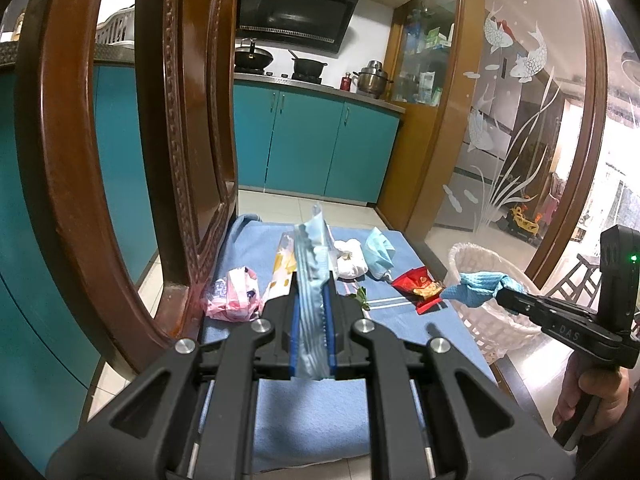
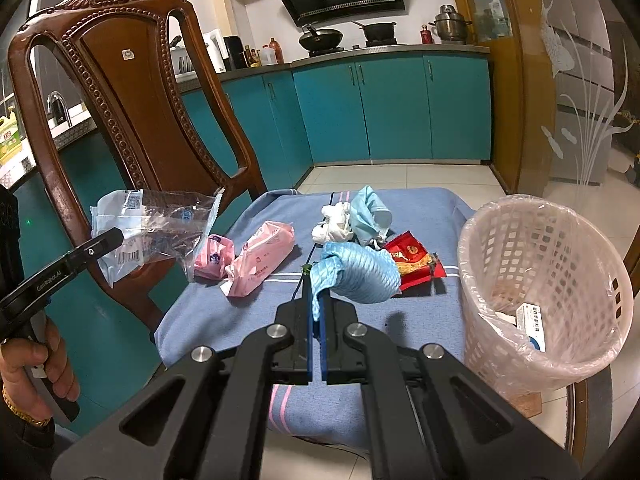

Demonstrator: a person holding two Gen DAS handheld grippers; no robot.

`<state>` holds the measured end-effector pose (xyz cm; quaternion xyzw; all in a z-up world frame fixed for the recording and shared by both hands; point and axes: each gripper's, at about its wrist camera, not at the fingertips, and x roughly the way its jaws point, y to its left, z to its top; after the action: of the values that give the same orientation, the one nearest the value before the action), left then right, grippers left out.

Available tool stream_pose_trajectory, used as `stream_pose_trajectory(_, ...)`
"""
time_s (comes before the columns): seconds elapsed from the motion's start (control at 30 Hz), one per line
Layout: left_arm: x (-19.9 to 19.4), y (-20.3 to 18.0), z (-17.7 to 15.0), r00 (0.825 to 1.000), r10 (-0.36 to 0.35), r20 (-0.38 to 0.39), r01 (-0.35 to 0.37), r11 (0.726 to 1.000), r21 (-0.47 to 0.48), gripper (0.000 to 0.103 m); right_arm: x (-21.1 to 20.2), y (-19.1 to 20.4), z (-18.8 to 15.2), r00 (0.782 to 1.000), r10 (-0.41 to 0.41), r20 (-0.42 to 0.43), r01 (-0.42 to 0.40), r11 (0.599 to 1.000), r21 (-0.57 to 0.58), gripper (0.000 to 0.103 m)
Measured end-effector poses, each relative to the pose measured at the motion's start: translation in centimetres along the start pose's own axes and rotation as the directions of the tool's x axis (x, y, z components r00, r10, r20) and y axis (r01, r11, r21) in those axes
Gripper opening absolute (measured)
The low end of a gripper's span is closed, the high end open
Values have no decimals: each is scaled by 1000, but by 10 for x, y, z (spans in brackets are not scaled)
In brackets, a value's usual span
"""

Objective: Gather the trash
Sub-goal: 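Carry the light blue cloth over the wastebasket with the right tool, then release the blue cloth into the wastebasket with the right tool while the left tool drops the clear bag there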

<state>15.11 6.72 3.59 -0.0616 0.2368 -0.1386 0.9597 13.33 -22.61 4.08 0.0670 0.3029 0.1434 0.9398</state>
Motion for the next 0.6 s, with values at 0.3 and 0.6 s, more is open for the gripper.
stream_pose_trajectory(0.3,0,-2,-2,1000,1,-3,-1,1000,2,11,0,-2,0,1000,-1,-4,1,1000,-2,3)
stream_pose_trajectory(0.6,-1,-1,-3,1000,-1,3,1,1000,-1,11,-12,-18,8,997,-50,64,49,999,24,3)
